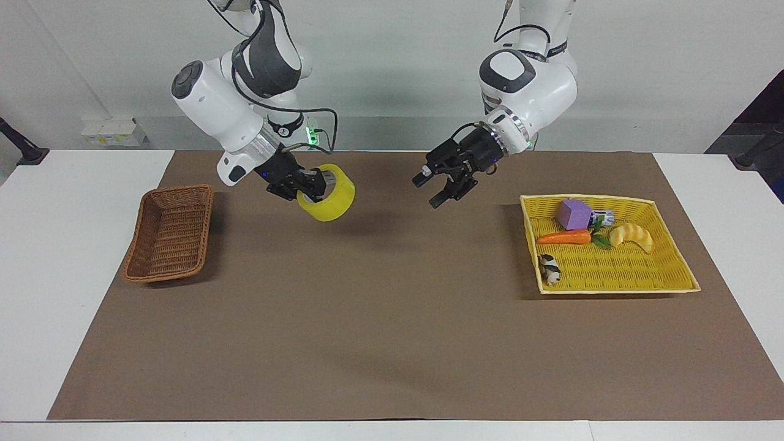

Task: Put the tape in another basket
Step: 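Carry the tape with the right gripper while the left gripper withdraws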

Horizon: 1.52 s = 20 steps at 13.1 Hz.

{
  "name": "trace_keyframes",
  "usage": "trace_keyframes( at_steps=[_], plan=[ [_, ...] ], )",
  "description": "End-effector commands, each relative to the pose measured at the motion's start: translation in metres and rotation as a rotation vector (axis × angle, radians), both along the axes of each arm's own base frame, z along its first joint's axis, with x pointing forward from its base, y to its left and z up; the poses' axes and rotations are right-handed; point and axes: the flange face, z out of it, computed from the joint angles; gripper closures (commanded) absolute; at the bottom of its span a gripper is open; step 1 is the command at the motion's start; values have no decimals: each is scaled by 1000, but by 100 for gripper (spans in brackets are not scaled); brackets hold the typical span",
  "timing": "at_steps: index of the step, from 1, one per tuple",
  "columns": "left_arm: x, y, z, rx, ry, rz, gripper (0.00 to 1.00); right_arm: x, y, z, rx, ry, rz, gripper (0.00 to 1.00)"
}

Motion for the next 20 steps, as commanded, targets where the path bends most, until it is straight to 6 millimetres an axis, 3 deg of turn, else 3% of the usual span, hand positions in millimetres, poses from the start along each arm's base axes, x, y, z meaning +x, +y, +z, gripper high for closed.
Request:
trace_keyframes(
  at_steps=[1,4,6,8,10,13,16,17,20],
  plan=[
    [10,25,-4,112,-4,-79,0,-1,-42,-4,-82,28,-13,100],
    [19,53,-11,269,8,-181,0,-6,-105,-10,-109,33,25,100],
    [26,71,-18,402,25,-259,0,-11,-134,-16,-159,48,55,100],
    [35,93,-20,556,49,-344,0,-13,-168,-36,-204,79,70,100],
    [49,107,-6,690,60,-414,0,-19,-206,-45,-241,75,123,100],
    [58,139,35,903,65,-459,0,-24,-253,-72,-277,91,159,100],
    [53,168,79,927,137,-467,0,-26,-274,-103,-324,90,199,100],
    [52,180,95,945,156,-460,0,-25,-278,-112,-348,104,239,91],
    [39,189,128,978,202,-480,0,-26,-285,-131,-388,123,282,1]
  ],
)
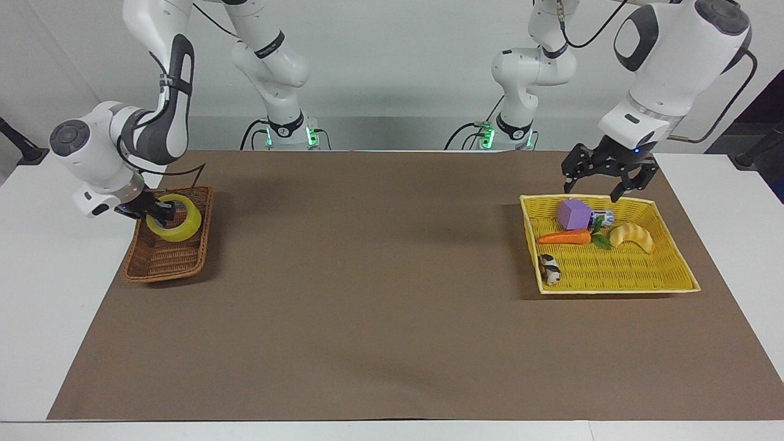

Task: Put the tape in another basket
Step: 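Carry the tape with the right gripper while the left gripper withdraws, then lower the tape into the wicker basket and open the right gripper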

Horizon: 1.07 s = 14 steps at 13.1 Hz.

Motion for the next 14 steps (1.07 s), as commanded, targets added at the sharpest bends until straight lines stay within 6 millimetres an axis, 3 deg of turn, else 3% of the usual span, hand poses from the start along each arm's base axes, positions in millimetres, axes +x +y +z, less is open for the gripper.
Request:
trace_keyframes(
  at_steps=[1,4,6,8,12,14],
  plan=[
    [-6,4,35,57,22,-4,0,-4,-7,-2,-38,9,66,0],
    [-24,4,55,65,41,-11,0,-4,-15,4,-56,18,89,0],
    [-40,5,45,71,65,-7,0,10,-9,28,-75,-17,95,0],
    [-42,7,41,72,69,-7,0,28,8,56,-83,-54,110,0],
    [-41,7,41,67,65,-11,0,64,71,126,-125,-121,27,0],
    [-38,14,42,56,53,1,0,73,105,152,-138,-142,-32,0]
  ],
)
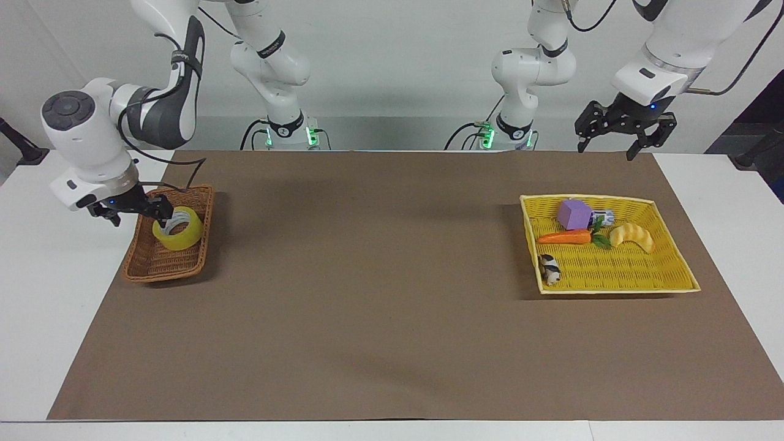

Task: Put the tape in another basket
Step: 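Lower the tape into the wicker basket and open the right gripper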

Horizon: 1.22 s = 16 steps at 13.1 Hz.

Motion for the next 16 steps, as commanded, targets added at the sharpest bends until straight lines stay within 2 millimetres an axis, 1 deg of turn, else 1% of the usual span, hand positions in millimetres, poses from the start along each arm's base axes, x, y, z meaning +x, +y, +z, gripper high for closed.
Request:
trace_keyframes(
  at_steps=[1,2,4,6,7,8,10,11,13,16],
  plan=[
    [-3,8,2,1,-39,13,0,11,41,28,-10,-29,-82,0],
    [-1,8,2,0,-46,11,0,14,54,38,-12,-46,-108,0],
    [0,8,2,0,-45,10,0,18,87,58,-10,-57,-113,0],
    [-1,8,2,0,-45,10,0,18,99,84,100,-69,-129,0],
    [-2,8,2,0,-37,12,0,18,101,97,137,-69,-130,0],
    [-3,8,2,2,-31,14,0,16,105,100,160,-51,-102,0],
    [-3,8,2,2,-29,18,0,10,102,100,190,-14,-84,0],
    [-3,9,2,2,-31,22,0,7,100,109,197,-26,-77,0],
    [-3,11,2,2,-31,25,0,6,102,112,199,-31,-75,0],
    [-3,9,2,2,-31,22,0,-4,108,128,199,-37,-63,0]
  ],
)
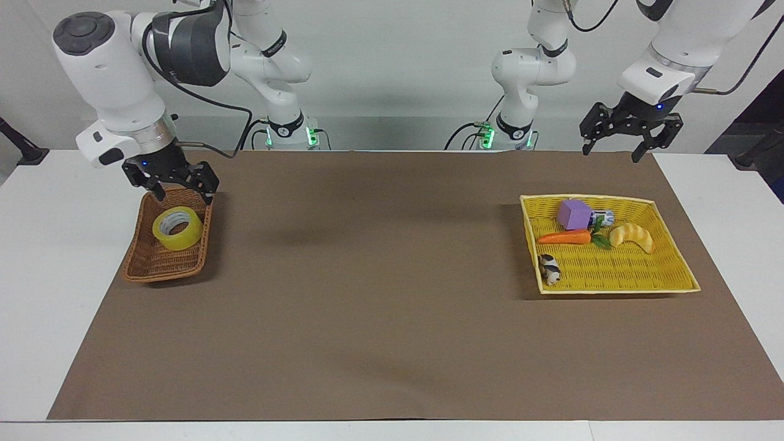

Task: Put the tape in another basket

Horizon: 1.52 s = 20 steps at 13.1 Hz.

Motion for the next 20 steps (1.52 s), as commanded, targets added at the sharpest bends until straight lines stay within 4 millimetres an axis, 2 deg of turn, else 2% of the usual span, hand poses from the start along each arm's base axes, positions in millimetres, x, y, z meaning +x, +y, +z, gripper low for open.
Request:
trace_keyframes(
  at_steps=[1,2,10,15,20],
  plan=[
    [-7,2,0,5,-5,7,0,-14,3,17,24,9,26,0],
    [-7,4,0,5,-5,10,0,-18,9,22,21,13,34,0],
    [-7,4,0,5,-6,10,0,-60,7,51,52,104,86,0],
    [-7,4,0,5,-5,10,0,-65,16,57,84,103,83,0],
    [-7,4,0,5,-5,10,0,-73,6,61,70,122,70,0]
  ],
)
